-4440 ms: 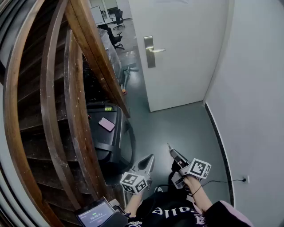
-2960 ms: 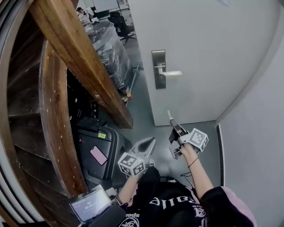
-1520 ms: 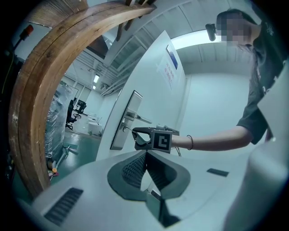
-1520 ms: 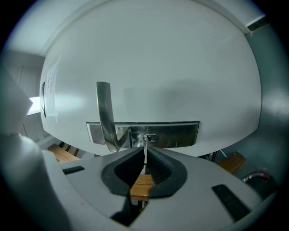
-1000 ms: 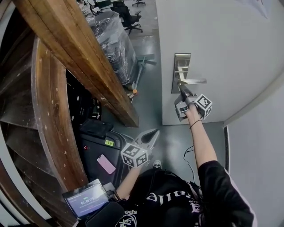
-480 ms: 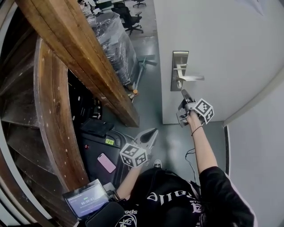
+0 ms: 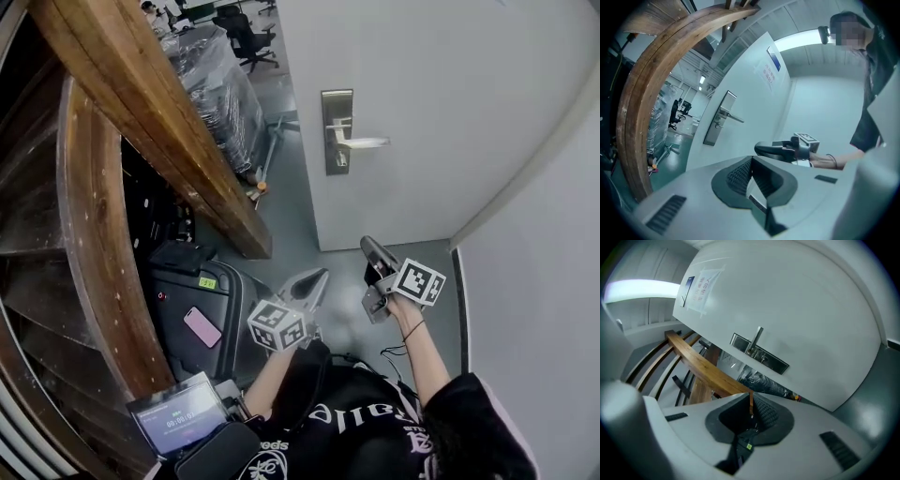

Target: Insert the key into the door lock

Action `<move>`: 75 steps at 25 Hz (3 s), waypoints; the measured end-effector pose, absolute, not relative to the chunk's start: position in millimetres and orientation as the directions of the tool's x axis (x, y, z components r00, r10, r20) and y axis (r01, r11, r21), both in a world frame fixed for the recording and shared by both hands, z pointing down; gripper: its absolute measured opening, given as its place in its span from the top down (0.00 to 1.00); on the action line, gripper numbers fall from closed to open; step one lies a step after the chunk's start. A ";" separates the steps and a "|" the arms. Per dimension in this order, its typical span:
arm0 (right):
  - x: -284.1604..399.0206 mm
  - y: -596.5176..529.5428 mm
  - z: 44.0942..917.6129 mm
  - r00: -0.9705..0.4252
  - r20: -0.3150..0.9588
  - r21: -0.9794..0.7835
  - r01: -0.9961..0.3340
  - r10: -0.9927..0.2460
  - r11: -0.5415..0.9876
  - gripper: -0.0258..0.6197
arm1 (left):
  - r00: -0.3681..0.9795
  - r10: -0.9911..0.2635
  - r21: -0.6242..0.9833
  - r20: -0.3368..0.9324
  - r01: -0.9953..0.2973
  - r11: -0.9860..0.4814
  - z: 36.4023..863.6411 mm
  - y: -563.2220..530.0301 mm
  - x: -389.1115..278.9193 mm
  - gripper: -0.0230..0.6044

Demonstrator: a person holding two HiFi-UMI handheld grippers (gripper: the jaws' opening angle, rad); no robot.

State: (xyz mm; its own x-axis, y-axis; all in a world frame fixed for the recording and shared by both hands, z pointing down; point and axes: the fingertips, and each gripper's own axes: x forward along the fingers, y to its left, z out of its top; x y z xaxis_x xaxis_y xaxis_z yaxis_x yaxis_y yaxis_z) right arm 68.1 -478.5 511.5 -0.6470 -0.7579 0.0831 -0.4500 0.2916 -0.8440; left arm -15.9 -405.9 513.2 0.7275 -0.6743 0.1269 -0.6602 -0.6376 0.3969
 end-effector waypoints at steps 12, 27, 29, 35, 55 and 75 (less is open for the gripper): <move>92.7 -284.4 524.8 -0.721 0.222 -0.700 -0.586 -0.656 0.408 0.92 | 0.644 -0.760 0.407 0.093 -0.721 -0.561 498.7 -264.6 32.4 0.96; 57.4 -156.9 524.5 -0.767 0.228 -0.699 -0.557 -0.599 0.447 0.93 | 0.619 -0.778 0.348 0.108 -0.757 -0.554 494.4 -150.2 -3.6 0.96; 43.9 -140.0 523.9 -0.763 0.228 -0.696 -0.562 -0.605 0.447 0.93 | 0.618 -0.779 0.336 0.101 -0.759 -0.558 491.6 -129.4 -18.4 0.96; -5.9 -67.6 524.3 -0.740 0.210 -0.732 -0.553 -0.639 0.399 0.93 | 0.633 -0.767 0.368 0.105 -0.741 -0.561 500.2 -41.5 -71.1 0.96; 5.6 67.5 518.4 -0.679 0.250 -0.684 -0.628 -0.690 0.371 0.93 | 0.716 -0.695 0.406 0.060 -0.654 -0.639 492.3 67.5 -50.0 0.96; 152.6 163.1 515.5 -0.734 0.219 -0.674 -0.590 -0.643 0.444 0.93 | 0.655 -0.753 0.410 0.062 -0.705 -0.579 497.0 170.8 97.8 0.96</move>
